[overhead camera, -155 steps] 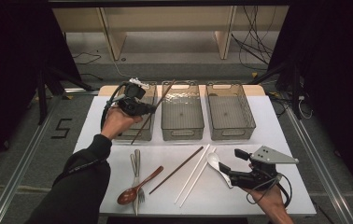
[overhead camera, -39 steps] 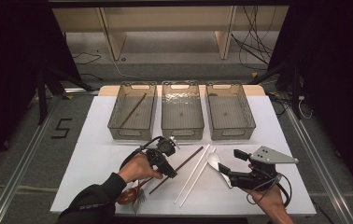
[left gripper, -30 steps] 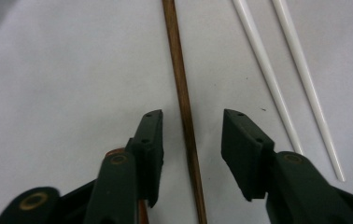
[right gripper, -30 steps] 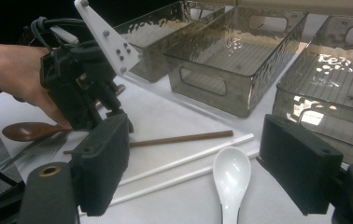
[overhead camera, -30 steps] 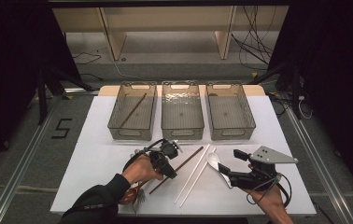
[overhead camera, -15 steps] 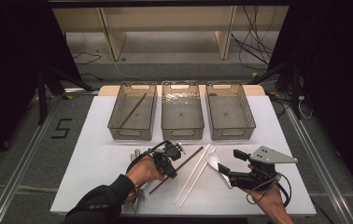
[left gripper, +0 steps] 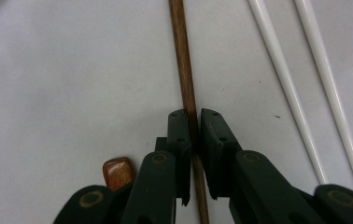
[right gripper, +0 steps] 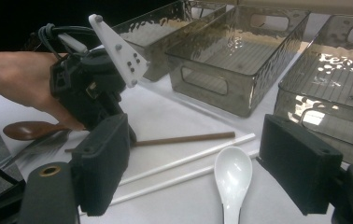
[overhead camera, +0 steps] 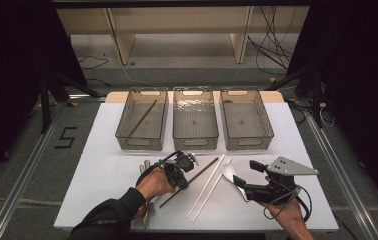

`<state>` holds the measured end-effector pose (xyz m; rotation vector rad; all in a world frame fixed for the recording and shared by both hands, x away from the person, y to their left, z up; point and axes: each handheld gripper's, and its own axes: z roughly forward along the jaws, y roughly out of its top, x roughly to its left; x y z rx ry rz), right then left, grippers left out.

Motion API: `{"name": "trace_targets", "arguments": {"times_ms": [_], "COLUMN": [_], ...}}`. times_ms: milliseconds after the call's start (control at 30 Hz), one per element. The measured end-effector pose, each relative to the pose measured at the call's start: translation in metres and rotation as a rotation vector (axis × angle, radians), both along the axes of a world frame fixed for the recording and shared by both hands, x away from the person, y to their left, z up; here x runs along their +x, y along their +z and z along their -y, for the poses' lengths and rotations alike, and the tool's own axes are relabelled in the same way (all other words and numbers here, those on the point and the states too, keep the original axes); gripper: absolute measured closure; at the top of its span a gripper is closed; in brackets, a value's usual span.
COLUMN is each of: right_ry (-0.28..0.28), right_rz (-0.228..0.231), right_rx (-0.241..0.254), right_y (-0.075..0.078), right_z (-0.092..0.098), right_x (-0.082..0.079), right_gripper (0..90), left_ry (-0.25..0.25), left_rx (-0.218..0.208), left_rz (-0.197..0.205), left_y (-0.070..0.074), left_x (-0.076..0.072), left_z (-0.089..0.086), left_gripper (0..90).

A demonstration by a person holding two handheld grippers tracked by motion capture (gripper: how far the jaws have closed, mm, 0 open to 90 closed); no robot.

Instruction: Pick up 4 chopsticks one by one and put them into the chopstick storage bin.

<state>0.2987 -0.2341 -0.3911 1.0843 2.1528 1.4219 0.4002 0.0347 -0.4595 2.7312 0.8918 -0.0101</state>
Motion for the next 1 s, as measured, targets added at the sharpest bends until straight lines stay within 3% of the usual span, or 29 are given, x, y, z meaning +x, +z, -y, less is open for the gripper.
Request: {"name": "trace_targets", "arguments": {"times_ms": [433,700,1000], "right_ry": [0.003,0.002,0.003], "right_rz": [0.002,0.002,0.002], "right_rx": [-0.001,0.000,0.001], "right_y": [0.000,0.000,0.000], "right_z": [0.001,0.001,0.001], "right_x": [0.000,0.000,0.000], "right_gripper": [25.3,25.4,25.4], "left_ry": [0.027,0.034,0.019], "left_rx": [-0.031,-0.097,-0.125], "left_rz": [-0.004,-0.001,0.039], "left_y": [0.001,0.015,0.028], "left_x": [0.004,0.006,0.005], "left_z": [-0.004,-0.011,-0.014], "left_gripper": [84.5,84.6,84.8]}}
